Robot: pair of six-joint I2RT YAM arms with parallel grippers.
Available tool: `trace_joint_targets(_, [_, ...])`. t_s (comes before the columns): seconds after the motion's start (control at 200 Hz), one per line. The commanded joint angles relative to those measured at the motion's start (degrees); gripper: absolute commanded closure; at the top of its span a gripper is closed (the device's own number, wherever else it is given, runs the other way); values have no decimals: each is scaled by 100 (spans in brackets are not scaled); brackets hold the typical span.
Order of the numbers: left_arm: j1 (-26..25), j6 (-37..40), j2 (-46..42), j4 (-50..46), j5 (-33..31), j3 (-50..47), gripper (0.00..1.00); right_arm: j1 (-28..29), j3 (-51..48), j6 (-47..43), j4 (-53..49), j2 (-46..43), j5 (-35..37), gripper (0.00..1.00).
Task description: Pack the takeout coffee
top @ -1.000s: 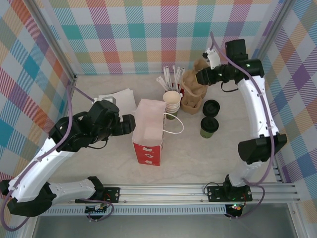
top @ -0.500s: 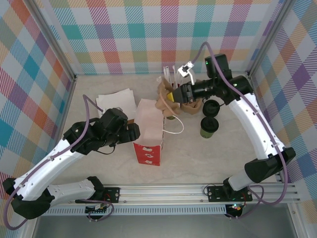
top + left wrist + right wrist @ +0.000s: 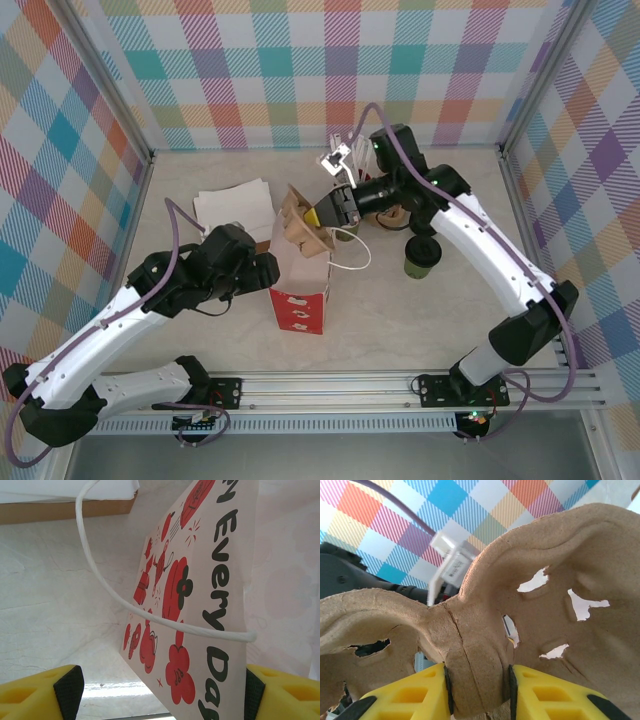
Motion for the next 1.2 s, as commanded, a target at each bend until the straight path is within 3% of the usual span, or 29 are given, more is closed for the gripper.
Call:
trace_joint_targets(0.0, [70,-95,-119,41,14,-99,19,87,-10,-46,-23,253,55,68])
trace_joint_targets(0.41, [68,-159,-240,-23,-6,-212,20,377,758,-1014,-1527,1013,1428,68])
trace_joint_targets(0.715, [70,-162,-228,-90,-75,-220,19,693,1064,-1414,-2012,1229,2739,68])
trace_joint_targets(1.2, [66,-152,-202,-79,-100,-202,18,990,1284,-1641,-2376,1371,3843,67])
